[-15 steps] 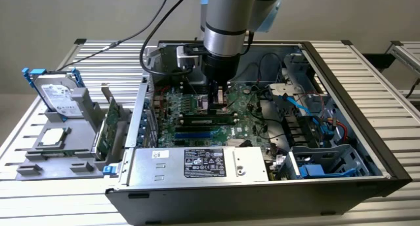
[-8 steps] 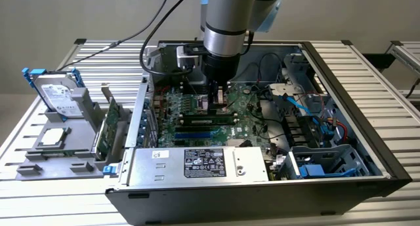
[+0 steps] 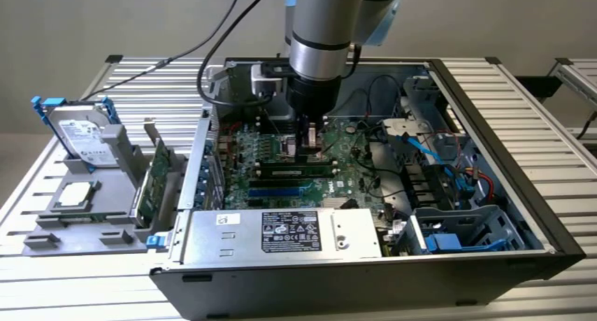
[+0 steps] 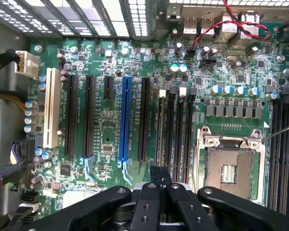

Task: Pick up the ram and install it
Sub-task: 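Press down the ram until it locks into place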

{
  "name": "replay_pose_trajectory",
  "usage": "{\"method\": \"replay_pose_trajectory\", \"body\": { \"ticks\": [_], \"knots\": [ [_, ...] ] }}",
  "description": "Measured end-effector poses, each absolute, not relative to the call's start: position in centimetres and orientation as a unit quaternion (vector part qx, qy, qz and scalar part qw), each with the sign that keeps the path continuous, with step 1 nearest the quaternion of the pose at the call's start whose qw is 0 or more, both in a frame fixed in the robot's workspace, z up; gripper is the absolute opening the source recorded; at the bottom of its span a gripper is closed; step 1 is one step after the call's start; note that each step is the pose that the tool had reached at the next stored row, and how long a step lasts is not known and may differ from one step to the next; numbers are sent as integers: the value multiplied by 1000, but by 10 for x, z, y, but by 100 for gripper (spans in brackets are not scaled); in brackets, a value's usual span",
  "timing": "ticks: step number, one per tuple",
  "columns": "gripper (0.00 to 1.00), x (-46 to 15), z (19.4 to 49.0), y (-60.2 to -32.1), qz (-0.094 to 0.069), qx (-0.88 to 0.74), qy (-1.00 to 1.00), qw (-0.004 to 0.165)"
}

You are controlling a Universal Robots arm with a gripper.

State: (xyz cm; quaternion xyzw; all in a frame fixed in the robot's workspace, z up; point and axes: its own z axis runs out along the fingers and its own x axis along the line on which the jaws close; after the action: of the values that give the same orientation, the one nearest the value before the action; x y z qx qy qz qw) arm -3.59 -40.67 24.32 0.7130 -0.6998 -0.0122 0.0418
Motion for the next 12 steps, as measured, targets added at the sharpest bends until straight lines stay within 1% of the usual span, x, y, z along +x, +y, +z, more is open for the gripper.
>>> {"method": "replay_pose_trajectory", "body": {
  "ticks": [12],
  "knots": [
    [11, -36, 243, -407, -16, 641, -766, 40]
  ]
}}
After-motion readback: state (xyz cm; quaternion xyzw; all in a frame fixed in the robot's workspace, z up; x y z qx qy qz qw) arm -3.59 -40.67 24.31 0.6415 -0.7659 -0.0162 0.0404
